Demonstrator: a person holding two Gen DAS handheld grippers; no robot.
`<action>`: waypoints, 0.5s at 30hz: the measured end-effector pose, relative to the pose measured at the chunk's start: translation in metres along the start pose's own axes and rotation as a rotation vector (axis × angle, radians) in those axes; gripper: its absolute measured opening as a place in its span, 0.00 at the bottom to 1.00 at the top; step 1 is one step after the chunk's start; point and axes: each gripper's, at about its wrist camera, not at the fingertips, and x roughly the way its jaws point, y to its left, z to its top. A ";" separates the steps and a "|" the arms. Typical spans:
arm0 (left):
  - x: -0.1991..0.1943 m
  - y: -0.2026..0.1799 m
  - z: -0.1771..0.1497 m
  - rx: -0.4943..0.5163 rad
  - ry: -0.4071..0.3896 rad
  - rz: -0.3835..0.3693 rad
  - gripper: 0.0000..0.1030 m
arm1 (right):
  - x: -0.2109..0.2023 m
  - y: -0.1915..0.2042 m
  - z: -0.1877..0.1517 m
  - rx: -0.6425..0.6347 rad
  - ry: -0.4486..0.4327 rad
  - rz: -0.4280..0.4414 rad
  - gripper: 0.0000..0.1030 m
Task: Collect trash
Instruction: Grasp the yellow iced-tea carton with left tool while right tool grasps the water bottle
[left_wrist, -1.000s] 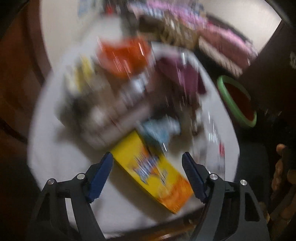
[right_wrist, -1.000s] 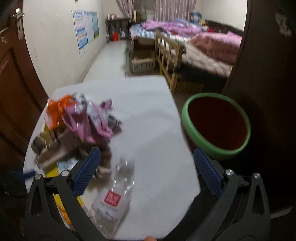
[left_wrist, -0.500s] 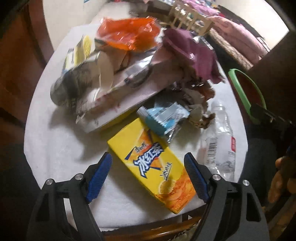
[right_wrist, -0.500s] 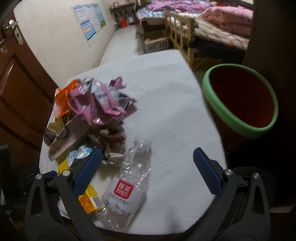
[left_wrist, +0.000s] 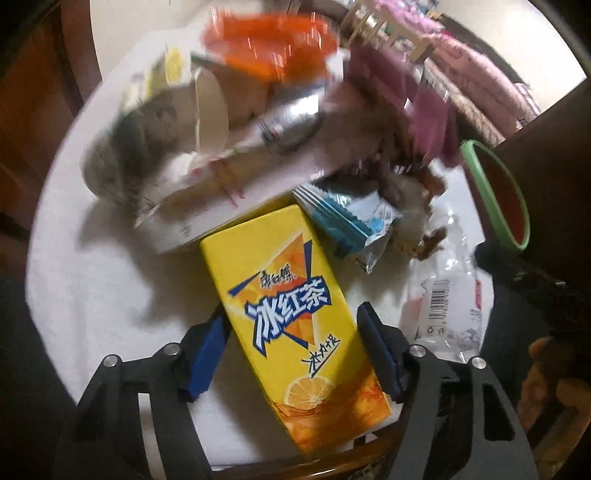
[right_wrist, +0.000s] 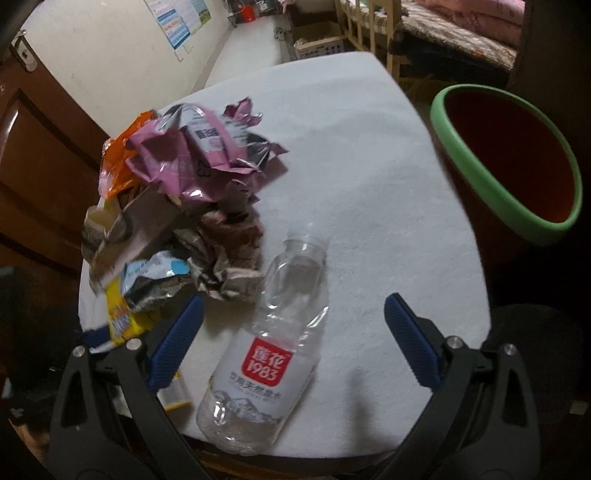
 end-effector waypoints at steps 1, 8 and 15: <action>-0.007 -0.001 -0.001 0.010 -0.024 0.001 0.62 | 0.002 0.002 -0.001 -0.004 0.009 0.006 0.94; -0.064 -0.020 0.020 0.117 -0.269 0.092 0.60 | 0.032 0.005 -0.005 -0.006 0.122 0.027 0.85; -0.090 -0.021 0.038 0.173 -0.327 0.049 0.60 | 0.032 -0.016 -0.005 0.105 0.146 0.154 0.47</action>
